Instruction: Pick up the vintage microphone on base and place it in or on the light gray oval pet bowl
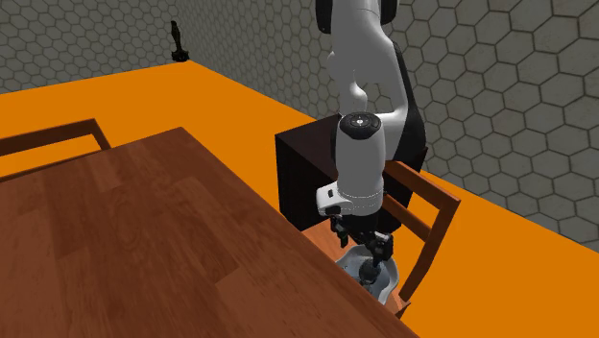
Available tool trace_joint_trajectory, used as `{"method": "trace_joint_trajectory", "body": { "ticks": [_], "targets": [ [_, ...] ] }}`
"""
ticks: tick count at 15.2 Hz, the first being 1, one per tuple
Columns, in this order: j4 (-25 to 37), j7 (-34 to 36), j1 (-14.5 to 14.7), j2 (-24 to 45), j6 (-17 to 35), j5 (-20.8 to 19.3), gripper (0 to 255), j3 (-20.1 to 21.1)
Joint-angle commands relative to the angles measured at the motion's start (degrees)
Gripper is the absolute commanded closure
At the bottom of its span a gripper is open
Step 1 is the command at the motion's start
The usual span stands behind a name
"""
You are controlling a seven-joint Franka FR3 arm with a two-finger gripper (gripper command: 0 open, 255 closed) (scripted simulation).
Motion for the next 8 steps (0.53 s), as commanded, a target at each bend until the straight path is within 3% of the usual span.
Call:
{"method": "trace_joint_trajectory", "body": {
  "ticks": [1, 8],
  "targets": [
    [0.0, 0.0, 0.0, 0.0, 0.0, 0.0, 0, 0.0],
    [0.5, -0.8, -1.3, -4.7, -5.1, 1.2, 0, 0.8]
  ]
}}
